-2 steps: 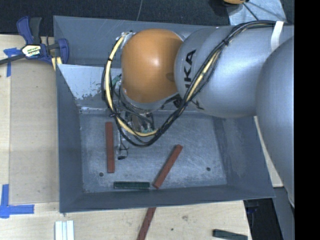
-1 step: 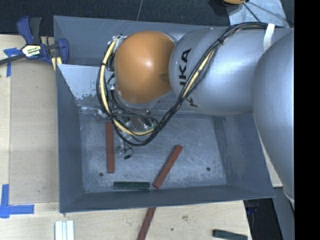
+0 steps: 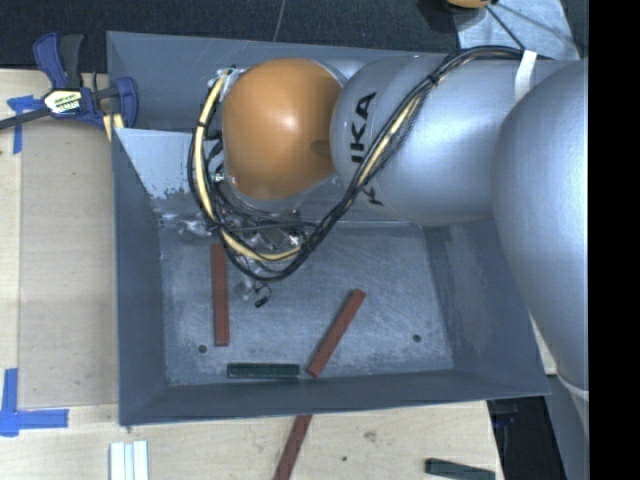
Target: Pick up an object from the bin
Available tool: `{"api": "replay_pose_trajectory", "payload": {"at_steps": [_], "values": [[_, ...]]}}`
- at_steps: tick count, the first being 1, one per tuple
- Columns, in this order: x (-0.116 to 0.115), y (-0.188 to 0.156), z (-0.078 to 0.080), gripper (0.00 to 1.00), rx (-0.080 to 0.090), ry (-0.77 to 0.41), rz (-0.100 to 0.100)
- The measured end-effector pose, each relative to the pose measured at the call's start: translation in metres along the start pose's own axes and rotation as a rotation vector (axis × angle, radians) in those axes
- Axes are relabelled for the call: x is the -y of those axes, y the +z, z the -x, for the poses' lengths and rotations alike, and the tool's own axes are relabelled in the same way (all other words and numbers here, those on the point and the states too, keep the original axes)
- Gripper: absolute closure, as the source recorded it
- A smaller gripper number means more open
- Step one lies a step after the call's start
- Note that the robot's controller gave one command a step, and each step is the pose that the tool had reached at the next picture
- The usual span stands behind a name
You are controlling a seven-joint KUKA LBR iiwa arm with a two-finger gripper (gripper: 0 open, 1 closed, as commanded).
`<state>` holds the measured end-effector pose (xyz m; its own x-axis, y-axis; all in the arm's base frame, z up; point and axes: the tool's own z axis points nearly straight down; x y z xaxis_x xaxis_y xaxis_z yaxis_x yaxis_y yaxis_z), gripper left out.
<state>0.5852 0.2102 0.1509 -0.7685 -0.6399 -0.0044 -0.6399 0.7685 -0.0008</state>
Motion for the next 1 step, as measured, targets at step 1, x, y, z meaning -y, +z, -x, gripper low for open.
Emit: {"api": "replay_pose_trajectory", "payload": {"at_steps": [1], "values": [[0.0089, 0.0530, -0.0013, 0.00, 0.004, -0.322, -0.003]]}}
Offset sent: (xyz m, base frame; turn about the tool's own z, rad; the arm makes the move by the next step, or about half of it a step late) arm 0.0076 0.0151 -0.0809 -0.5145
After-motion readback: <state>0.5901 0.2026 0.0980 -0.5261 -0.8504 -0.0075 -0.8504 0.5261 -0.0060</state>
